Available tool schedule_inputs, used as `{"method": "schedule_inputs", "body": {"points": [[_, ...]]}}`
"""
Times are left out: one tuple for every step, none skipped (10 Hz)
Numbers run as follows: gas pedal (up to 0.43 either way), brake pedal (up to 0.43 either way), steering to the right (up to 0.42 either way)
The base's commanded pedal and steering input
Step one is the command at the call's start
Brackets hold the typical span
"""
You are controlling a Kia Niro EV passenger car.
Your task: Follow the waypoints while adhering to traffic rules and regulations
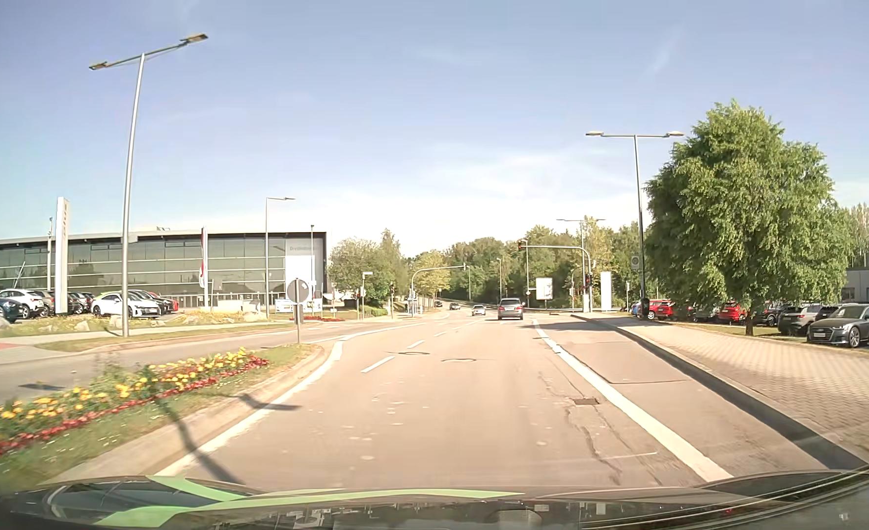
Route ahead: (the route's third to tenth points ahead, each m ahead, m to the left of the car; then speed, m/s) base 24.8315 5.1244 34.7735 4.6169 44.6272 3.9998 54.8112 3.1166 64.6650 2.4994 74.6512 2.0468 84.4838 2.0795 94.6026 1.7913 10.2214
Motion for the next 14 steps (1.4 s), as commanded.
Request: {"method": "schedule_inputs", "body": {"points": [[0.0,0.0,0.024],[0.0,0.0,0.024],[0.0,0.0,0.024],[0.0,0.0,0.022],[0.0,0.0,0.019],[0.0,0.0,0.016],[0.0,0.0,0.016],[0.0,0.0,0.016],[0.0,0.0,0.016],[0.0,0.0,0.016],[0.0,0.0,0.015],[0.0,0.0,0.015],[0.0,0.0,0.015],[0.0,0.0,0.014]]}}
